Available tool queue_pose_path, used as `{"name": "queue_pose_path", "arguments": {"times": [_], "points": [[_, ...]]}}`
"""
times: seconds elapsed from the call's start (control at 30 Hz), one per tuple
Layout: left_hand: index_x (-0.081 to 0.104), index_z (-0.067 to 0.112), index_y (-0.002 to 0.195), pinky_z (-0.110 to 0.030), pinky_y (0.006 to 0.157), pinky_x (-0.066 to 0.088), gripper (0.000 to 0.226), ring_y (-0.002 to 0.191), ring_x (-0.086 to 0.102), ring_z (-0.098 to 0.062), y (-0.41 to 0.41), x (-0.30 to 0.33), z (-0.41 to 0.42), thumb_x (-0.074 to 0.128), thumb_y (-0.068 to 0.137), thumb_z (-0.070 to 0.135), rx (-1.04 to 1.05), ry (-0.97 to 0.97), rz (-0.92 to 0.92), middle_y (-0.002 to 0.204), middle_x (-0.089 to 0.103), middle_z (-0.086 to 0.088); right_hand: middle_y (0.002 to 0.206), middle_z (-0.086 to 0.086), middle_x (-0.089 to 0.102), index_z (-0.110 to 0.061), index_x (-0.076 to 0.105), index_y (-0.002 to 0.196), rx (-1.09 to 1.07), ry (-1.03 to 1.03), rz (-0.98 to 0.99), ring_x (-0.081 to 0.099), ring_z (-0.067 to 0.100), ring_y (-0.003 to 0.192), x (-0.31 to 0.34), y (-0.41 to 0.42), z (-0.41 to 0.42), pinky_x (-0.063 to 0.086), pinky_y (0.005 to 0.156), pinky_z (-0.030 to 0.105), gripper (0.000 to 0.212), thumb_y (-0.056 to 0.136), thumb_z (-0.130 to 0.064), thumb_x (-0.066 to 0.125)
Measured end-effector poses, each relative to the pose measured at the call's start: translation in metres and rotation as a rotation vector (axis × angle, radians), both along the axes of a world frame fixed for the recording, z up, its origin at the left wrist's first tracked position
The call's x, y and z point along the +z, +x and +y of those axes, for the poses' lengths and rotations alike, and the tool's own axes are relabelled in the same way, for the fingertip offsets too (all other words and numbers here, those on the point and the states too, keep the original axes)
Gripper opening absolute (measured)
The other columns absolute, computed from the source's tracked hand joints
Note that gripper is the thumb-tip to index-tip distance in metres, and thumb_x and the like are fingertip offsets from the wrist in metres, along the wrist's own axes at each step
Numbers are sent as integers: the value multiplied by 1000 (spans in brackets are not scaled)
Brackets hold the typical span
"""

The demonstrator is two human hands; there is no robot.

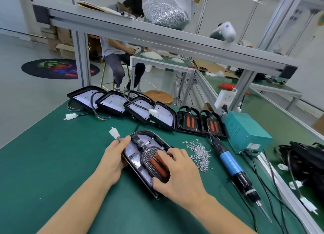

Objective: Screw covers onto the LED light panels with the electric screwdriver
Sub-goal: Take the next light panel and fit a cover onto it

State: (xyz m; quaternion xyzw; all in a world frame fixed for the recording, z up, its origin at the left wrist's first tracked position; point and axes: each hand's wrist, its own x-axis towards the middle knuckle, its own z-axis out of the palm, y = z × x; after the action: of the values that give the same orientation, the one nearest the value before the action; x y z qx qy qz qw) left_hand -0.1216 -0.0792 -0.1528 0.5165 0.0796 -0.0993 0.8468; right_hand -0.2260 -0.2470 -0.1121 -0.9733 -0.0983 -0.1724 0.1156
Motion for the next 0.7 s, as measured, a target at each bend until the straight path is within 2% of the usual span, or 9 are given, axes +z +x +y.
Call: {"name": "queue_pose_path", "arguments": {"times": [0.07, 0.17, 0.27, 0.33, 0.43, 0.5, 0.57, 0.6, 0.7], "points": [[59, 14, 94, -32, 66, 53, 7, 73, 67, -15, -2, -1, -1, 57, 93, 21, 0, 14, -7, 88, 71, -4, 96, 2, 59, -17, 67, 114, 1, 5, 4, 57, 25, 87, -2, -2, 1, 52, 70, 29, 60, 63, -48, 61], [57, 13, 93, -36, 72, 52, 2, 75, 62, -19, -5, -3, 0, 55, 94, 15, 14, -6, 22, 87, 67, -6, 101, 3, 60, -17, 65, 119, 4, -15, 21, 56, 25, 91, -8, -3, 0, 53, 74, 31, 63, 67, -52, 54], [56, 9, 102, -37, 72, 51, 8, 77, 60, -22, -8, -2, 1, 52, 95, 12, 8, 5, 64, 92, 65, -10, 111, 5, 58, -17, 60, 129, 22, -21, 67, 52, 28, 102, -12, 0, -5, 48, 86, 33, 65, 73, -50, 55], [56, 6, 105, -36, 68, 52, 12, 76, 60, -23, -9, 0, 4, 51, 96, 13, 8, 96, 84, 92, 65, -12, 120, 5, 54, -20, 54, 137, 50, -27, 116, 46, 27, 109, -11, 4, -7, 41, 95, 32, 67, 77, -50, 57], [59, 6, 87, -32, 57, 51, 18, 66, 60, -23, -11, 5, 11, 56, 93, 22, 34, 472, 41, 85, 66, -14, 126, 1, 49, -26, 46, 143, 74, -69, 144, 39, 22, 112, -8, 10, -9, 34, 100, 29, 66, 82, -50, 58], [54, 9, 71, -32, 59, 52, 33, 62, 61, -27, -11, 9, 19, 58, 90, 36, 34, 905, -43, 73, 65, -12, 124, 0, 49, -27, 46, 141, 81, -81, 152, 38, 21, 110, -6, 11, -11, 34, 100, 31, 64, 81, -49, 59], [47, 12, 64, -30, 63, 48, 45, 67, 62, -27, -12, 15, 26, 53, 86, 51, -24, 1364, -85, 70, 64, -7, 119, 0, 50, -27, 49, 135, 87, -94, 164, 38, 21, 107, -5, 10, -12, 35, 98, 32, 60, 80, -48, 59], [48, 14, 65, -28, 63, 44, 47, 70, 61, -26, -13, 17, 28, 51, 84, 56, -57, 1500, -89, 72, 63, -5, 116, 1, 50, -27, 51, 132, 92, -101, 172, 38, 21, 105, -5, 9, -12, 36, 97, 33, 58, 79, -47, 60], [58, 21, 77, -26, 64, 38, 45, 79, 58, -24, -16, 21, 30, 48, 82, 64, -117, 1683, -88, 79, 61, 1, 118, -1, 50, -31, 51, 134, 104, -108, 200, 39, 21, 106, -3, 10, -15, 34, 99, 31, 59, 79, -49, 62]]}}
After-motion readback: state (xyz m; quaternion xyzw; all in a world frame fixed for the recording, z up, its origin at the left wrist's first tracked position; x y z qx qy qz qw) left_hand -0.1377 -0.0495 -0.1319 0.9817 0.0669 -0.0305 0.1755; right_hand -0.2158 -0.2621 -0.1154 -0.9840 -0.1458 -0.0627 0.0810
